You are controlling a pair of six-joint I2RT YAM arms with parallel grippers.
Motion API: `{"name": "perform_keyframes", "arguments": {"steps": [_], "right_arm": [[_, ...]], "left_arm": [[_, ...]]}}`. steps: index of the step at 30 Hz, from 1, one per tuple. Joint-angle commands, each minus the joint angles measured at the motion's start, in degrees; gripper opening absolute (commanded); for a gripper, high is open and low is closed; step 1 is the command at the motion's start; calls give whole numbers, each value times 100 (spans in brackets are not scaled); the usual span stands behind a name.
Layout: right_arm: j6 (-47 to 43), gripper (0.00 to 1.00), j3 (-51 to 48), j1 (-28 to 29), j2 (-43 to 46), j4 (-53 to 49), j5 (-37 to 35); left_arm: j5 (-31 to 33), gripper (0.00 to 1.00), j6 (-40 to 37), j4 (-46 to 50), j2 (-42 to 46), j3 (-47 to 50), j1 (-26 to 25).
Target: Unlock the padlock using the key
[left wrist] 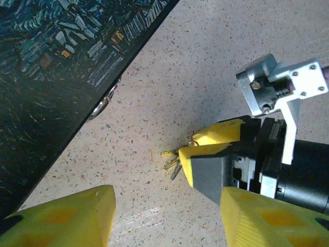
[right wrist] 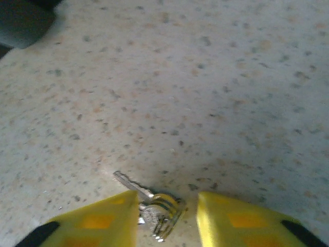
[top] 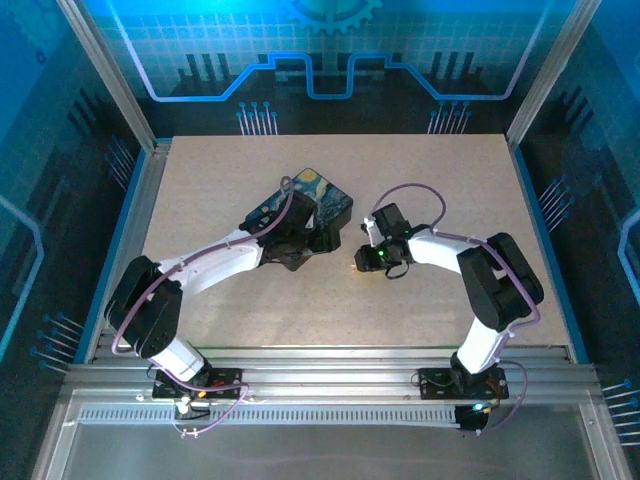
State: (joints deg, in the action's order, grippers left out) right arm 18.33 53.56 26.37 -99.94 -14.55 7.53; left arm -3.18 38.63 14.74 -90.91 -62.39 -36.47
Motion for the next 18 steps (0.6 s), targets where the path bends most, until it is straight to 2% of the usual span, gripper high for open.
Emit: {"name": "perform_keyframes", "arguments": {"steps": [1,5,11,14,18], "right_arm": [[85,31,161,262,-306,-521,-484],[383,25,-125,341,-321,-483,-500],[1080,10,-756,300,-409,333,-135],[1262,5,-993,108,-217,701,169],[1358,3,-1473,-320,378,1433,896]], "left_arm": [[122,57,-154,134,270,137,68],[142,57,-167,110,378,225,120],[73,57,-135,19,258,252,-32],[-25,56,60,-165,30,283,-303],[-244,56,445,-651,-256,441,-459]]}}
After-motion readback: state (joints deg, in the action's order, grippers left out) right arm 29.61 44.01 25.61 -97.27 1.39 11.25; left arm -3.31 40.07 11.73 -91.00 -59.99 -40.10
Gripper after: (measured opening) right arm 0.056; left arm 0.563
